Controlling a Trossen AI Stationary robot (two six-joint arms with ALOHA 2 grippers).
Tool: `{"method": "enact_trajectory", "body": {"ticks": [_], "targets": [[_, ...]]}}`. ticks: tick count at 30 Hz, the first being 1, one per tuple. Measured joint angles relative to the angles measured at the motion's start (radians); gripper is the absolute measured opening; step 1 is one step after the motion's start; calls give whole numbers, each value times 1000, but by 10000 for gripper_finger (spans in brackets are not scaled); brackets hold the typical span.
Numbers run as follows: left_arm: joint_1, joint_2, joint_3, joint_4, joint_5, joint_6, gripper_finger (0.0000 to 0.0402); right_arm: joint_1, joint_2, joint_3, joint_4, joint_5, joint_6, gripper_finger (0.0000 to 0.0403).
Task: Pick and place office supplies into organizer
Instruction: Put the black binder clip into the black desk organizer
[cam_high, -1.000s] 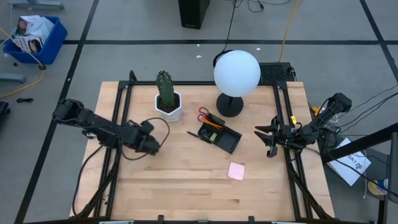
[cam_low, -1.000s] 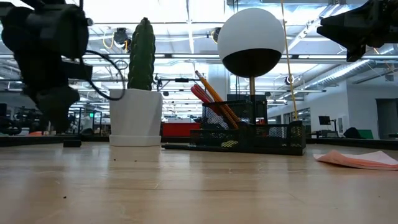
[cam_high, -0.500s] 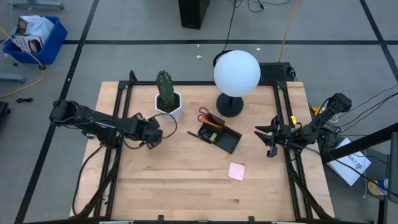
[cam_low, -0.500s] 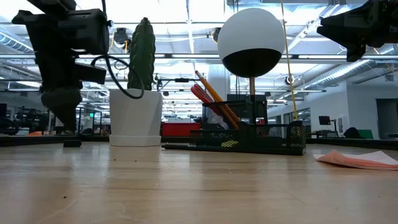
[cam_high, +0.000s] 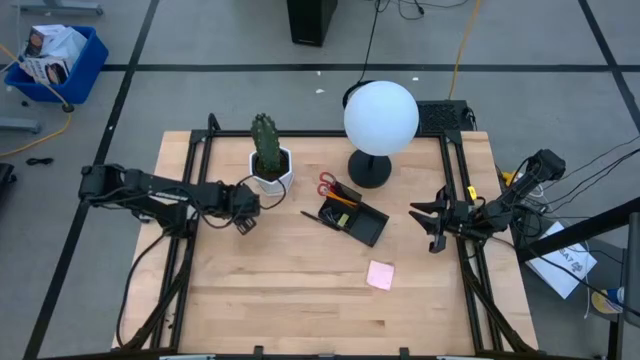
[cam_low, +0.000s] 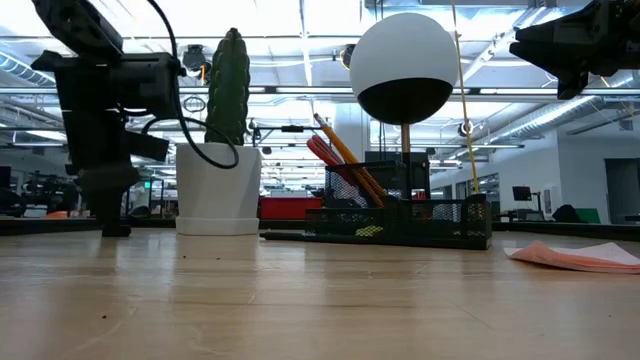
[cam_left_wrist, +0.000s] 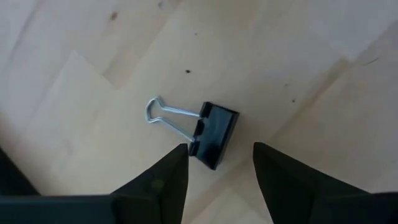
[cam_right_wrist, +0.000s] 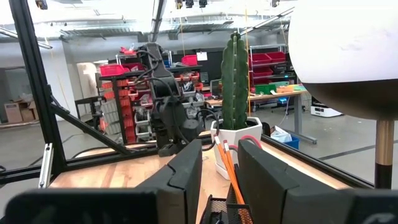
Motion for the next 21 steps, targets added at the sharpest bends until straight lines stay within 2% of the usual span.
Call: {"method": "enact_trajectory", "body": {"ticks": [8, 17, 21], "targets": [[3, 3, -43, 92, -10, 42, 186, 0, 0, 0, 0, 0, 0, 100], [-11, 8, -64, 152, -18, 24, 186, 0, 0, 0, 0, 0, 0, 100], [-26, 10, -65, 177, -17, 17, 160, 0, 0, 0, 0, 0, 0, 100]]}}
